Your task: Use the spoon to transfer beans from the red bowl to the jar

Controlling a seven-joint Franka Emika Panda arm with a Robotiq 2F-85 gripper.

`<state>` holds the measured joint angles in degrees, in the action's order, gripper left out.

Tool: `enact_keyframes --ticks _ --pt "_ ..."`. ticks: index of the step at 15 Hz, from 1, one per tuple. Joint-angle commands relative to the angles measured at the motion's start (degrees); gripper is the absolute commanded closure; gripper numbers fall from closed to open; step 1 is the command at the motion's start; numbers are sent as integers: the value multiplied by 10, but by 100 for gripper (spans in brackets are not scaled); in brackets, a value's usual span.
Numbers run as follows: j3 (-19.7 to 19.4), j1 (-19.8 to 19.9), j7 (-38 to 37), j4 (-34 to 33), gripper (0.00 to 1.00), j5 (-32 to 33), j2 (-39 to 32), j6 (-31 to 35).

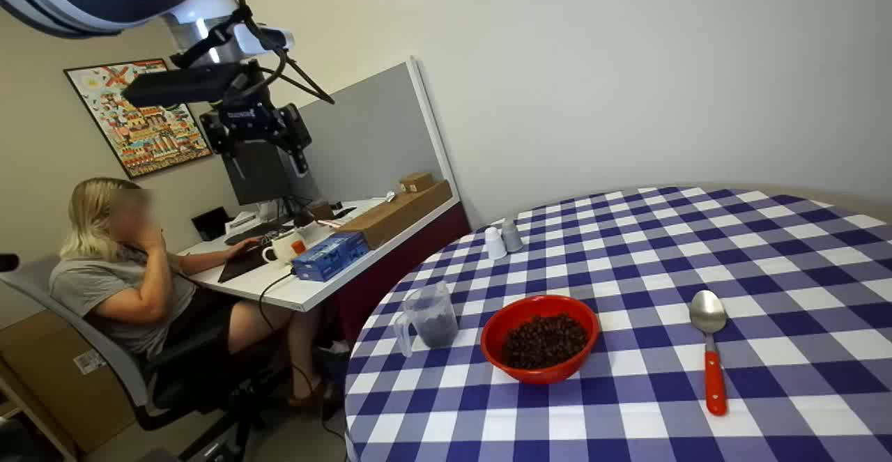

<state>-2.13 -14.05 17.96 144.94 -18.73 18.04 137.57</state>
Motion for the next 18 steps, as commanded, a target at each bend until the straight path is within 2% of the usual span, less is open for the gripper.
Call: enact_keyframes --ticks 1,3,7,10,13,18 --pt "10 10 2 -1 0 -4 0 -3" --pt "15 33 -2 -12 0 48 -16 3" --pt "-18 94 17 -64 0 127 -65 -25" --pt "-54 135 53 -124 0 137 -120 -46" --pt "-83 172 119 -203 0 131 -188 -106" --pt "-84 230 184 -321 0 129 -302 -178"
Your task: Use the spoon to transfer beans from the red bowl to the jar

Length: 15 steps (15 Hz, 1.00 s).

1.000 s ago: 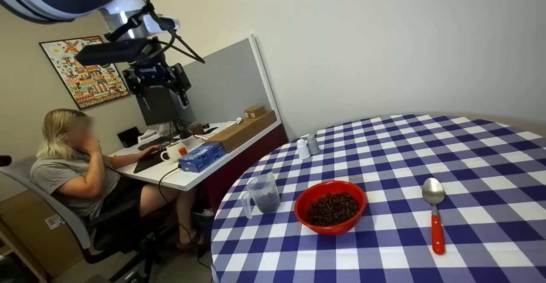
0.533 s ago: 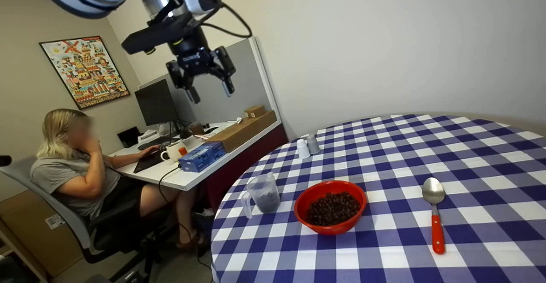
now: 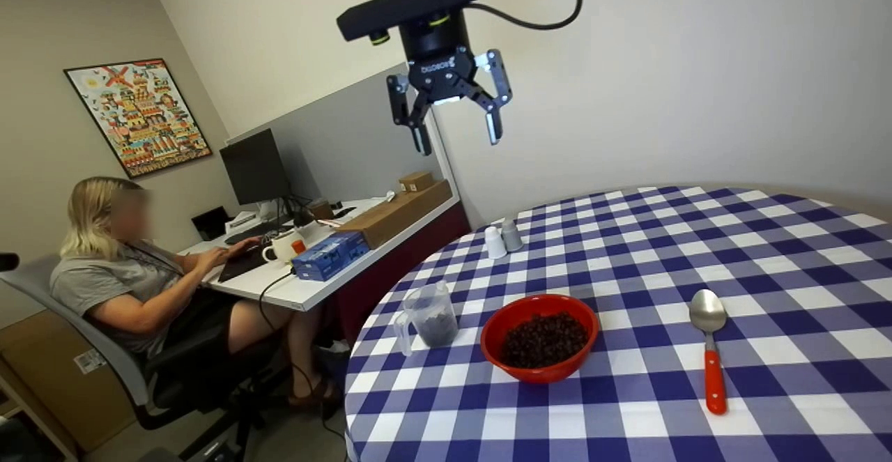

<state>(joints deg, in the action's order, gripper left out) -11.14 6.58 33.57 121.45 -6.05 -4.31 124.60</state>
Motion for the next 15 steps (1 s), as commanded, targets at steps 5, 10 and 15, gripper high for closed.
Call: enact_keyframes --ticks 5,10,15 --pt "15 52 -12 -130 0 16 -147 -30" --pt "4 76 -78 -108 0 25 -138 -23" --pt "-18 120 -70 -105 0 44 -134 -25"
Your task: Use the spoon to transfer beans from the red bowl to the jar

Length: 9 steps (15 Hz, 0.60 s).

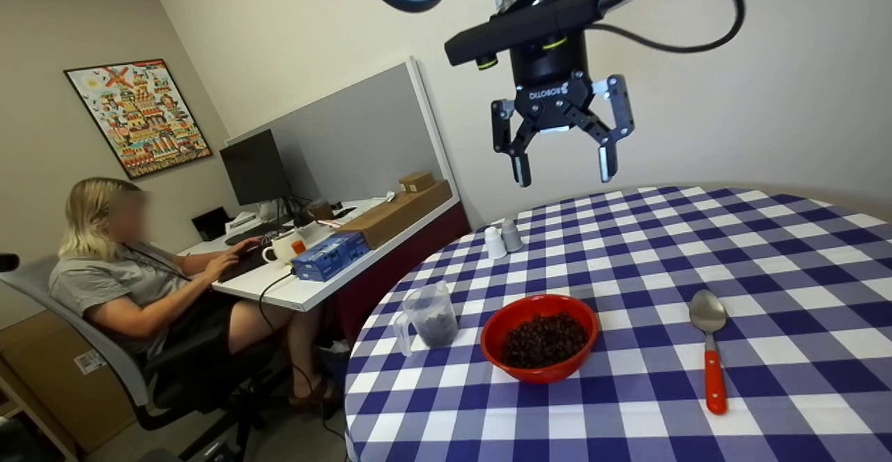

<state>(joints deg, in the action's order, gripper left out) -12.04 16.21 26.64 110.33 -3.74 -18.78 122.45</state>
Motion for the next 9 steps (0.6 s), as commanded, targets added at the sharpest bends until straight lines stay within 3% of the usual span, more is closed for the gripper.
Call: enact_keyframes --ticks 1,5,9 --pt "-16 35 8 6 0 28 5 1" --pt "-30 79 62 2 0 53 -19 23" --pt "-22 115 118 -3 0 39 -57 92"
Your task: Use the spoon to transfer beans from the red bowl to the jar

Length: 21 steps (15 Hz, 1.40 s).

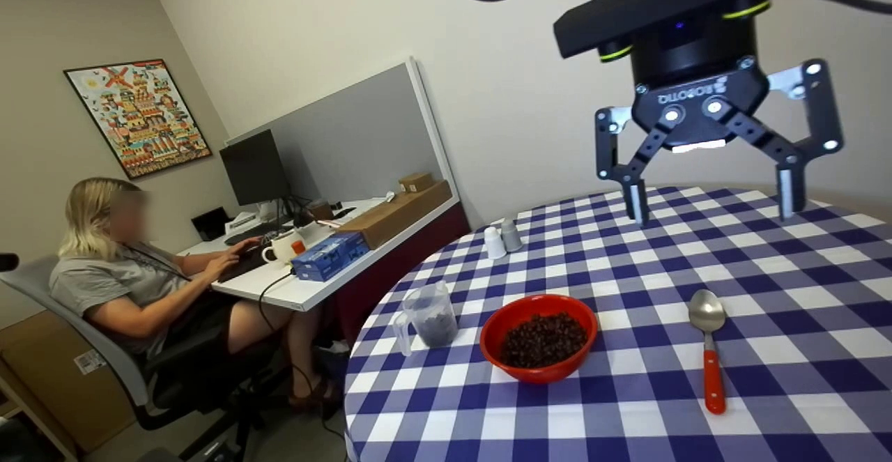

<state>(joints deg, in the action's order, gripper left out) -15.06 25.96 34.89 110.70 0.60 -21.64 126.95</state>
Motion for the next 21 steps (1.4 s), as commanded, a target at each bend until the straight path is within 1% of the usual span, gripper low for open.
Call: enact_keyframes --ticks 1,4,7,10,14,21 --pt "13 25 46 -9 0 -12 -39 67" --pt "33 37 65 -18 0 -28 -72 100" --pt "59 43 78 -23 0 -44 -99 110" --pt "76 44 74 -31 0 -59 -124 123" --pt "77 42 61 -43 0 -57 -155 142" --pt "75 45 52 -41 0 -46 -192 171"
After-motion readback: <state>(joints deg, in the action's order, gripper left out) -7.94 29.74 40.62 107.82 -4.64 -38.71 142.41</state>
